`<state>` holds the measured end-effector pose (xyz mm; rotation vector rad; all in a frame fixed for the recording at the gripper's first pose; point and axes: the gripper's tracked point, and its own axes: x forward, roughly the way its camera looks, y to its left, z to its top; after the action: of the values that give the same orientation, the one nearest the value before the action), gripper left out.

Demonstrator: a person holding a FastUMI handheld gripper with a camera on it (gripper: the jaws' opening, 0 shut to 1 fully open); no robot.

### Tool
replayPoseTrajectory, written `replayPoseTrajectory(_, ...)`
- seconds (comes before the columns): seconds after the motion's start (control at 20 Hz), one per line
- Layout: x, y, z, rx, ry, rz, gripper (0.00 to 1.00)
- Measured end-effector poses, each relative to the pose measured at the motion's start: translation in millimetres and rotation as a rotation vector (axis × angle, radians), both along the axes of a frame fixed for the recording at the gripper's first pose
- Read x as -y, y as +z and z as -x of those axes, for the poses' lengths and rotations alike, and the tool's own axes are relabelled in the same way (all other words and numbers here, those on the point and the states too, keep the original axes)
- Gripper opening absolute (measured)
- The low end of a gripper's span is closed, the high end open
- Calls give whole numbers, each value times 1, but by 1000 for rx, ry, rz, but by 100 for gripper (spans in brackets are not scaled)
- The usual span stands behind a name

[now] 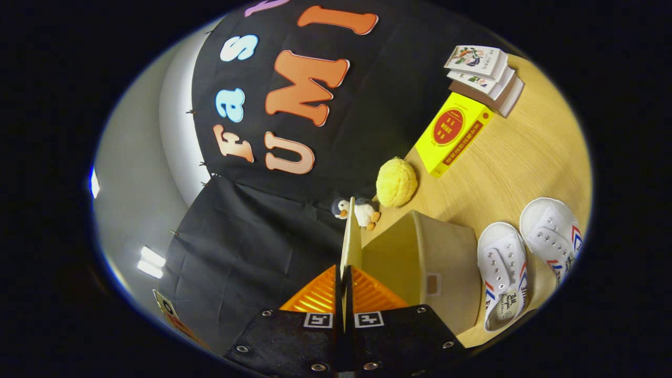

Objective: Open the storage box then place both shoes into the box .Put the left shoe in first, then the right shoe, with the right side of both shoes facing outward in a uniform manner.

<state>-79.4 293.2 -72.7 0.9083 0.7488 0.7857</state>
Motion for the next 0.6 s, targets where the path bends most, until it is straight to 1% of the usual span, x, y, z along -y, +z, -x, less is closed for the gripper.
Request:
replayPoseTrajectory(0.15,-32,25,9,64,31,22,1)
replayPoseTrajectory(0.35,-76,46,19,144,66,64,3)
replayPoseTrajectory(0.5,-104,50,27,181,68,92,3)
replayPoseTrajectory(0.6,-123,51,30,203,67,111,6)
